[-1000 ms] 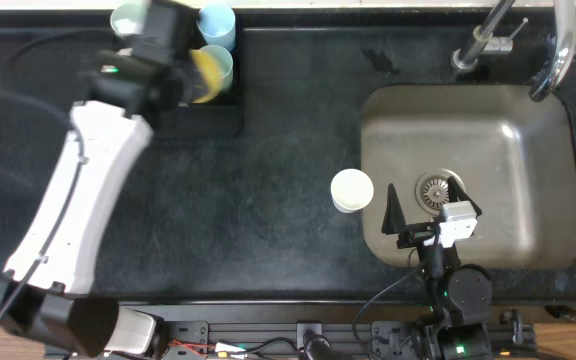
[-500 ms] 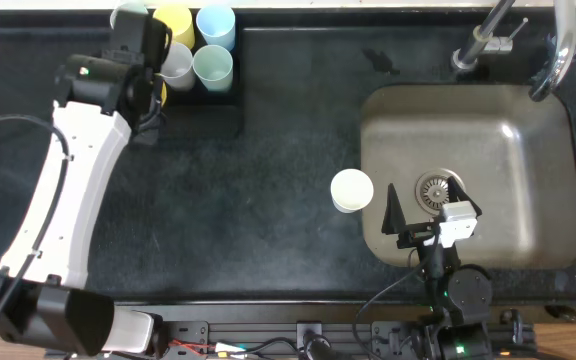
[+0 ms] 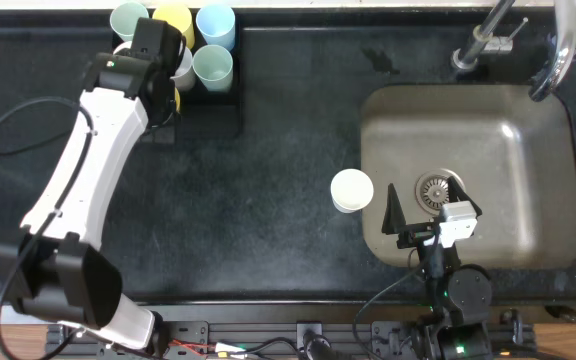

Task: Store Cups

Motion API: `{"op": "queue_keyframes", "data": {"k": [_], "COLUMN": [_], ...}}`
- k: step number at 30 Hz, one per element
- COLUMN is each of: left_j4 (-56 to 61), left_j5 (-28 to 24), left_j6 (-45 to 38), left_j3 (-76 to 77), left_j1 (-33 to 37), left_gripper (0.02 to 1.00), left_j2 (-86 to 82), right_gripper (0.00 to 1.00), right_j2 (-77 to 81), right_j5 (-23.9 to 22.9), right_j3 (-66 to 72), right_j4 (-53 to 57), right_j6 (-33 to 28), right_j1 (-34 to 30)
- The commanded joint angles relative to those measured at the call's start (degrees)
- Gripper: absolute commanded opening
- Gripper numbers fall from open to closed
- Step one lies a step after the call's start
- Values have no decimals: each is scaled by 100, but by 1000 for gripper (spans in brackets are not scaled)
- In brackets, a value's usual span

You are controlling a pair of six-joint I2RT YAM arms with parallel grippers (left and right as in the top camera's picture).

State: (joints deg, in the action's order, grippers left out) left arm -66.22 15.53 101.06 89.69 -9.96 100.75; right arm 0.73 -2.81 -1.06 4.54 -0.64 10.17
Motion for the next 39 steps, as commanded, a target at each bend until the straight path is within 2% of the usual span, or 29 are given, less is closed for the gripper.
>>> {"op": "queue_keyframes", "data": {"k": [1, 19, 39], "left_j4": [61, 684, 831], "left_j5": [-157, -612, -632], "left_j6": [122, -225, -374], "left_j3": [-22, -22, -22], "left_j1": [101, 358, 433], "left_gripper": [34, 36, 47], "left_j2": [245, 1003, 1333], "right_gripper": [996, 996, 996], "right_j2": [-48, -48, -48], "right_j5": [24, 24, 24], "right_j3": [79, 79, 79], "right_j4": [-26, -24, -26], "right_j6": [-22, -22, -20], "right_j1": [31, 31, 31]}}
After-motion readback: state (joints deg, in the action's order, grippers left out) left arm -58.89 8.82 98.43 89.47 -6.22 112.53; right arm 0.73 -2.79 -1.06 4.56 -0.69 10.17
